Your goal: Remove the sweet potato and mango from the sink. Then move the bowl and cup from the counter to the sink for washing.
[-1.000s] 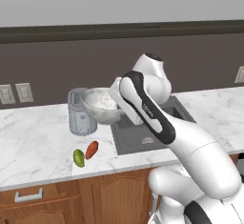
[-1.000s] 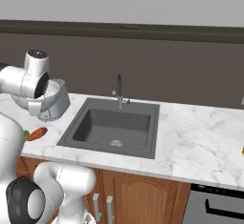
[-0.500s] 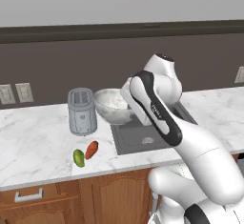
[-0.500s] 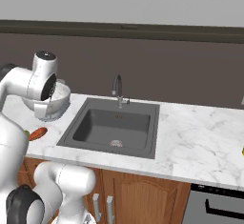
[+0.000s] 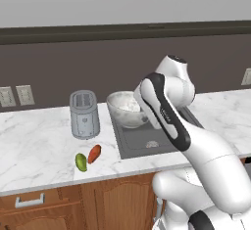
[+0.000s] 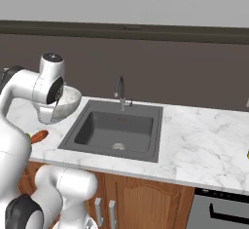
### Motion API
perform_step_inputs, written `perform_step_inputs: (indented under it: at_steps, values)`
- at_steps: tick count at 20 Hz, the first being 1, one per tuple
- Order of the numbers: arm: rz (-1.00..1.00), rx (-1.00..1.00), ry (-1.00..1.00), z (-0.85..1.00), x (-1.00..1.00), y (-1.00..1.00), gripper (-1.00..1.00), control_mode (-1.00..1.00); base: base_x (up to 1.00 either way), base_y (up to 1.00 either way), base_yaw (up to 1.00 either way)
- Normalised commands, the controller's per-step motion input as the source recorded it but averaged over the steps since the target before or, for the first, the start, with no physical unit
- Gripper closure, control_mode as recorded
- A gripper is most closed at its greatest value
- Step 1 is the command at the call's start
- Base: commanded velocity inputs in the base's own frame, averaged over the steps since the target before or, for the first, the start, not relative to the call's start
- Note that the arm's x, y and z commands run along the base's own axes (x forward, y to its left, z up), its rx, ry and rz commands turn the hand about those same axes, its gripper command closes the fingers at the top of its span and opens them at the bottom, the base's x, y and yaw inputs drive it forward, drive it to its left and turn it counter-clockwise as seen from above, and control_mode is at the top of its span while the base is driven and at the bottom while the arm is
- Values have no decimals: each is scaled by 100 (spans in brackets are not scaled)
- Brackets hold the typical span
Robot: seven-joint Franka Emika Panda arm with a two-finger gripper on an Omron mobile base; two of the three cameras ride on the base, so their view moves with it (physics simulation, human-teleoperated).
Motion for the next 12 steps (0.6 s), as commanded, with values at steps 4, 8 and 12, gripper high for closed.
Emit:
perform_step_inputs:
  at_steps: [4,8,12]
  values:
    - [-9,-9,0,-3,-1,-23,100,-100,0,0,0]
    - [-9,-11,0,-4,-1,-22,100,-100,0,0,0]
    - [-2,-10,0,-4,0,-14,100,-100,0,0,0]
